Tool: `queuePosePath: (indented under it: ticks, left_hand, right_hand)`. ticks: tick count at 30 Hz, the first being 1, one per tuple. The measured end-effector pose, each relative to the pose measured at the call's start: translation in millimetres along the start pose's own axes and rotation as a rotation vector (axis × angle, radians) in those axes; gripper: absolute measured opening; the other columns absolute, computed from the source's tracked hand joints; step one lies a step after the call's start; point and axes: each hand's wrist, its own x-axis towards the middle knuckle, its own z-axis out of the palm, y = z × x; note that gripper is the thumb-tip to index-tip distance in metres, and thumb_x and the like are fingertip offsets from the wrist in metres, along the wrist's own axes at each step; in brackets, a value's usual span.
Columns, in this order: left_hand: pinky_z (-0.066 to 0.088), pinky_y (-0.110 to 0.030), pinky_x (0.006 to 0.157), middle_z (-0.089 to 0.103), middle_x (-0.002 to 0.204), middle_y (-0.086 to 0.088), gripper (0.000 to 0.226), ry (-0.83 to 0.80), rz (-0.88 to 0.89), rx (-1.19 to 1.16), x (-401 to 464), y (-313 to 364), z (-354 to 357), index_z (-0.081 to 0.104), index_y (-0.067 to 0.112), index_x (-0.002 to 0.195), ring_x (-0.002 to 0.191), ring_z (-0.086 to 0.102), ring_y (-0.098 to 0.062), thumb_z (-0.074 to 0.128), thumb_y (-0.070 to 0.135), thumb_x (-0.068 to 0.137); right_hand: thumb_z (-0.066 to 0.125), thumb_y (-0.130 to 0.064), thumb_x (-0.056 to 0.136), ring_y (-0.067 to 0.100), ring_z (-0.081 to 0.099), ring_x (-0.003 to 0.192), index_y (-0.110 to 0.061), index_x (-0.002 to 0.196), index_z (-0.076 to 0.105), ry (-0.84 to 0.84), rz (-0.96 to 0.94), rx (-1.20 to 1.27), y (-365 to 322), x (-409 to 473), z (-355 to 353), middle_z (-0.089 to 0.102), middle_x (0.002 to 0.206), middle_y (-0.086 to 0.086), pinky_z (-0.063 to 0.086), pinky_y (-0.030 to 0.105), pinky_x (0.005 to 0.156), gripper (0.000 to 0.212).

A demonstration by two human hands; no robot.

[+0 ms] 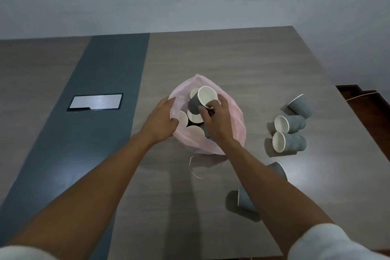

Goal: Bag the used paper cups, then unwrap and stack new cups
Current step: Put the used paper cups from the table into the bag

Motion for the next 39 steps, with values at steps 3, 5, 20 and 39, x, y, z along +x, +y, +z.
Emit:
queuePosePath:
  ticks: [3, 5, 20, 39]
  left_hand:
    - [0.058, -0.053, 0.089, 0.035, 0.158, -0.001, 0.071, 0.0, 0.001, -0.014, 1.8, -0.7, 0.3, 0.033, 0.017, 0.156, 0.133, 0.045, -0.029, 0.055, 0.008, 0.089]
    - [0.06, -0.052, 0.087, 0.035, 0.158, 0.0, 0.073, -0.016, 0.0, -0.046, 1.7, 1.2, 3.0, 0.032, 0.02, 0.156, 0.133, 0.046, -0.03, 0.056, 0.01, 0.088]
    - [0.063, -0.045, 0.073, 0.029, 0.152, -0.001, 0.085, 0.118, -0.004, -0.172, -9.3, 30.6, 28.5, 0.039, 0.013, 0.143, 0.131, 0.044, -0.023, 0.078, 0.016, 0.068]
    - [0.058, -0.04, 0.095, 0.036, 0.155, -0.006, 0.091, 0.247, -0.199, -0.261, -61.2, 31.5, 37.6, 0.044, 0.008, 0.151, 0.136, 0.043, -0.023, 0.072, 0.016, 0.065]
  right_hand:
    - [0.07, -0.029, 0.091, 0.016, 0.053, 0.108, -0.014, 0.096, 0.06, -0.08, -0.072, -0.066, 12.2, 5.5, 6.2, 0.045, 0.143, 0.005, 0.053, 0.041, 0.09, 0.018]
    - [0.071, -0.041, 0.088, 0.018, 0.054, 0.116, -0.021, 0.116, 0.06, -0.209, -0.054, -0.136, 14.8, 3.9, 2.7, 0.035, 0.155, 0.004, 0.052, 0.038, 0.095, 0.036]
    - [0.059, -0.039, 0.091, 0.035, 0.062, 0.108, -0.01, 0.123, 0.056, -0.422, 0.629, -0.763, 47.8, -59.7, -151.7, 0.064, 0.122, 0.012, 0.05, 0.04, 0.089, 0.044]
    - [0.061, -0.023, 0.091, 0.02, 0.057, 0.075, -0.008, 0.085, 0.064, -0.106, 0.106, 0.025, -39.5, -29.9, -110.9, 0.065, 0.08, 0.004, 0.044, 0.033, 0.069, 0.016]
